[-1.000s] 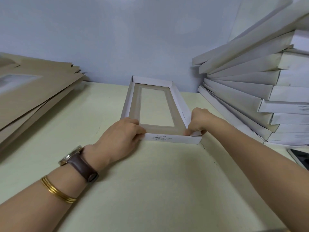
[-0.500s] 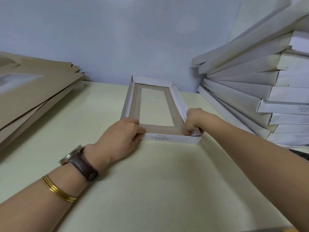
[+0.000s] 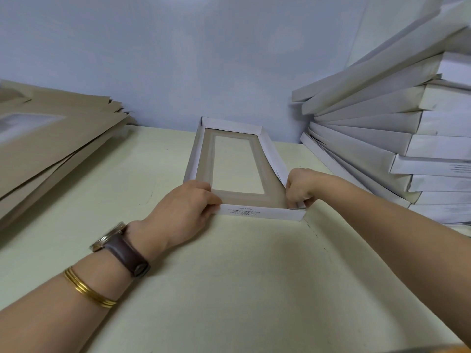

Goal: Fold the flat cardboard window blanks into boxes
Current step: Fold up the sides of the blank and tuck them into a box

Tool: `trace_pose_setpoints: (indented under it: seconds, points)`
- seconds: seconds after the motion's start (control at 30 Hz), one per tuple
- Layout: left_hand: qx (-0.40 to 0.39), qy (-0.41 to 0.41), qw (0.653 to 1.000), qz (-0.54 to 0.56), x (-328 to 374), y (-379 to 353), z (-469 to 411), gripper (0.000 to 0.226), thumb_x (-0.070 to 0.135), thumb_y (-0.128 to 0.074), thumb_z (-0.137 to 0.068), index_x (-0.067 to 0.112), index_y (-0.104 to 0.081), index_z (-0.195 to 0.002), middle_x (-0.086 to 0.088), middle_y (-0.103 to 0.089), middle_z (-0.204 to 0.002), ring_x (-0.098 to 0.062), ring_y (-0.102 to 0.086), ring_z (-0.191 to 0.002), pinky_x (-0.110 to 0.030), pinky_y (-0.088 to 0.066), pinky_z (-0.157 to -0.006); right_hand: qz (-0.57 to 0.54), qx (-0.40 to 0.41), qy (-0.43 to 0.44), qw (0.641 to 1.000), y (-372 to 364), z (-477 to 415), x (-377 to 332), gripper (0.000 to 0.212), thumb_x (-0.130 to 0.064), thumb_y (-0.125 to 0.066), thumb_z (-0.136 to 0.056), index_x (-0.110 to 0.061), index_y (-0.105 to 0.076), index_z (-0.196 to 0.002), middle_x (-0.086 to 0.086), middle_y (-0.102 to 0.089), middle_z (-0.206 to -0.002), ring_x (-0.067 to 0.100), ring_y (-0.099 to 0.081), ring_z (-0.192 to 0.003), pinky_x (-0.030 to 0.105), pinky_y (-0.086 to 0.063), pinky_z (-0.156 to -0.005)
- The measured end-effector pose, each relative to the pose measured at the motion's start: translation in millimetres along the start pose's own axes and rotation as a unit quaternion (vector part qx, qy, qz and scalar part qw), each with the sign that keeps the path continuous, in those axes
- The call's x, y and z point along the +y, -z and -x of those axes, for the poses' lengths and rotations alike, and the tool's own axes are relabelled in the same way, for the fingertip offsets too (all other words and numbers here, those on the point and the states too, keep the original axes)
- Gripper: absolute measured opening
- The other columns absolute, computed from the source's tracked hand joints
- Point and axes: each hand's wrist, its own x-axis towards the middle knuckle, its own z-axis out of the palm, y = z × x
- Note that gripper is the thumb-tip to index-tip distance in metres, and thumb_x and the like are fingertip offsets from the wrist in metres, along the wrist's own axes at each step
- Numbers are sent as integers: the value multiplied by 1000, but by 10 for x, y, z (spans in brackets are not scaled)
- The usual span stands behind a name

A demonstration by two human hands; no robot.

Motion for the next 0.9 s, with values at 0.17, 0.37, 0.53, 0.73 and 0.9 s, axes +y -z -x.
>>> trace_pose_setpoints:
  seconds: [0.17,0.37,0.53,0.73,0.9]
  points:
    - [2,-1,1000,3,-3,-5,-4,24,23,-49,-98,21,-70,-109,3,-55,-90,-21,-52,-95,-35,-45,-79,-18,-2,6,1000,11,6,44,24,10,-57,-72,3,-64,-94,23,-69,-97,35,-70,-85,36,-57,-81]
    - [3,1,1000,8,-9,-9,-8,24,23,-49,-98,21,-71,-108,2,-56,-89,-21,-52,-94,-36,-45,-79,-11,6,14,1000,65,-7,82,20,6,-66,-69,-2,-65,-87,15,-69,-82,25,-68,-61,30,-59,-69]
    - [6,0,1000,13,-8,-7,-5,25,23,-49,-98,22,-70,-110,3,-55,-89,-20,-52,-95,-35,-45,-79,29,-3,29,999,33,42,55,7,-1,-59,-70,-6,-63,-71,7,-60,-63,23,-64,-54,27,-54,-63]
    - [11,-4,1000,11,-10,-15,-5,24,22,-49,-98,21,-71,-109,6,-50,-86,-21,-53,-94,-35,-44,-77,20,-1,44,999,-30,128,53,31,-14,-63,-83,-10,-47,-57,7,-48,-59,23,-50,-54,21,-39,-51]
    - [12,-4,1000,8,-20,-24,-15,23,23,-49,-98,21,-71,-107,3,-53,-87,-20,-52,-94,-34,-45,-77,2,39,82,996,-98,303,130,52,-42,-48,-96,-11,-43,-54,9,-50,-74,25,-41,-92,28,-34,-68]
